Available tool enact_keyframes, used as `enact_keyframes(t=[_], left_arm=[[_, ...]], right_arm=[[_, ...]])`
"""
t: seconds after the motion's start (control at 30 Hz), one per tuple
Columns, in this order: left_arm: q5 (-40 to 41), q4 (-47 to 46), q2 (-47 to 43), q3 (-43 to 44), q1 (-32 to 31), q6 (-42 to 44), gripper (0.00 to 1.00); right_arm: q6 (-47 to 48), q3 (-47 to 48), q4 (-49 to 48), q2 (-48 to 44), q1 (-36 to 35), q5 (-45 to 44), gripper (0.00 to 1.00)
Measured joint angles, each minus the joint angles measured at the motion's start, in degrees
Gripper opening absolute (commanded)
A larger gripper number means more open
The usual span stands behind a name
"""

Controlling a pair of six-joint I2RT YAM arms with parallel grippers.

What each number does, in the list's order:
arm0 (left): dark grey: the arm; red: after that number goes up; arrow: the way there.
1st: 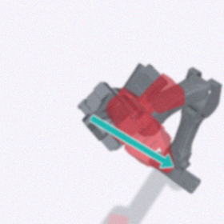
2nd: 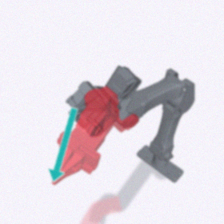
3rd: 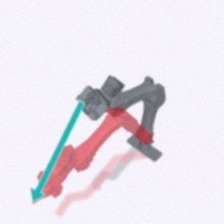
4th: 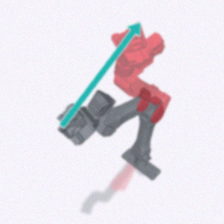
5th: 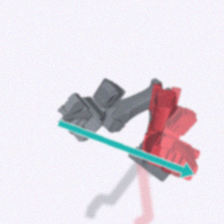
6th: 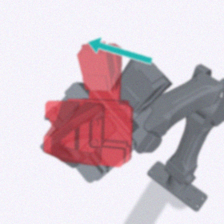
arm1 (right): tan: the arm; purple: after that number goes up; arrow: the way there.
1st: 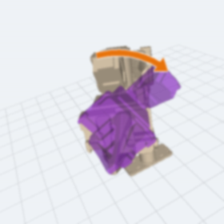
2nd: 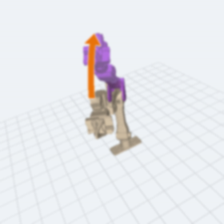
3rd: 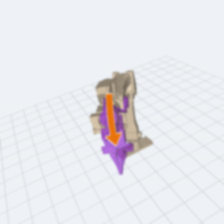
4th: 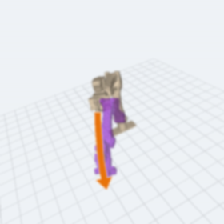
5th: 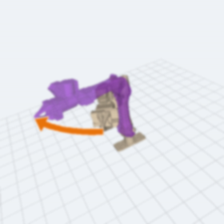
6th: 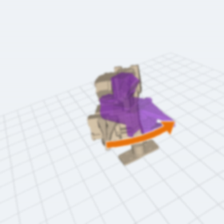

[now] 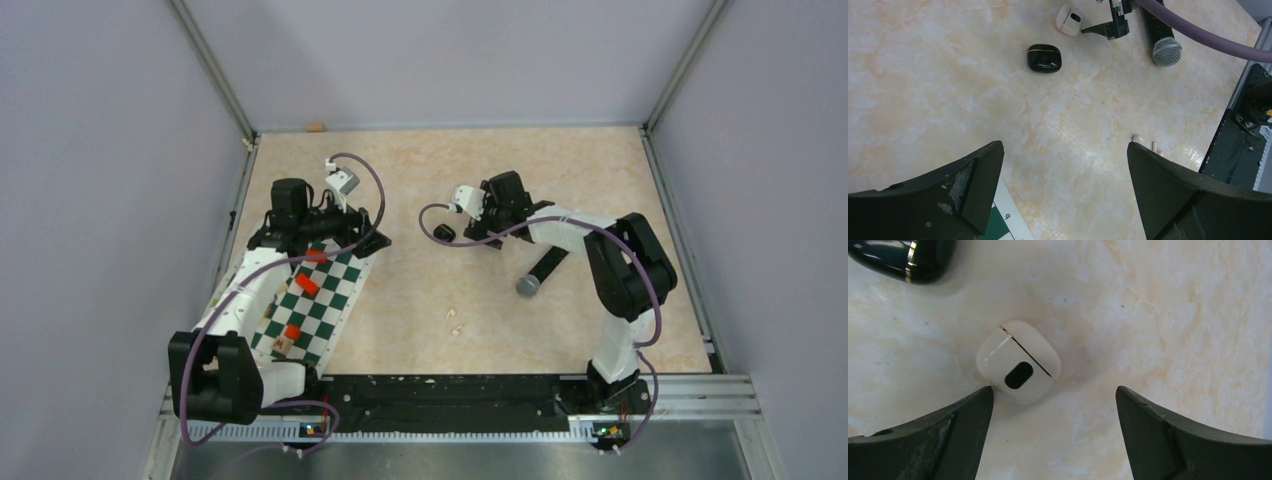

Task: Insert the wireless bluetooth earbuds into the charging case
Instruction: Pick up the charging case at the center of the board.

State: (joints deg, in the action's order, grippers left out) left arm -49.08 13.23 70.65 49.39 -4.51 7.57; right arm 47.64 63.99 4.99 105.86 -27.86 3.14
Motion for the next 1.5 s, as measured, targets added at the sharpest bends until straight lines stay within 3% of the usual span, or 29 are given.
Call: enact_keyframes(t=[0.2, 0.4, 0.6, 0.87, 1.2, 1.5], left_arm=[[-0.3, 0.0, 0.0, 0.0, 0.0, -0.2, 0.99], [-1.1, -0.1, 0.0, 0.0, 0.0, -0.2, 0.99], [-1.4, -0.1, 0.0, 0.0, 0.1, -0.1, 0.99], [-1.7, -0.1, 0.2, 0.0, 0.2, -0.1, 0.99], [-1.7, -0.1, 0.8, 0.0, 0.2, -0.1, 0.99], [-2.1, -0.1, 0.8, 0.0, 0.3, -0.1, 0.99]], right_arm=[[-4.3, 5.6, 8.8, 0.0, -1.2, 4.2, 0.93], [-6.8, 19.6, 20.3, 0.2, 2.0, 13.0, 0.88], [-8.8, 31.0, 21.0, 6.1, 5.9, 11.1, 0.86], [-9.2, 29.1, 19.9, 15.9, 6.2, 6.0, 0.86], [-5.4, 24.5, 15.4, 14.9, 6.2, 6.4, 0.85], [-2.8, 21.9, 18.3, 12.7, 6.2, 10.1, 0.85]])
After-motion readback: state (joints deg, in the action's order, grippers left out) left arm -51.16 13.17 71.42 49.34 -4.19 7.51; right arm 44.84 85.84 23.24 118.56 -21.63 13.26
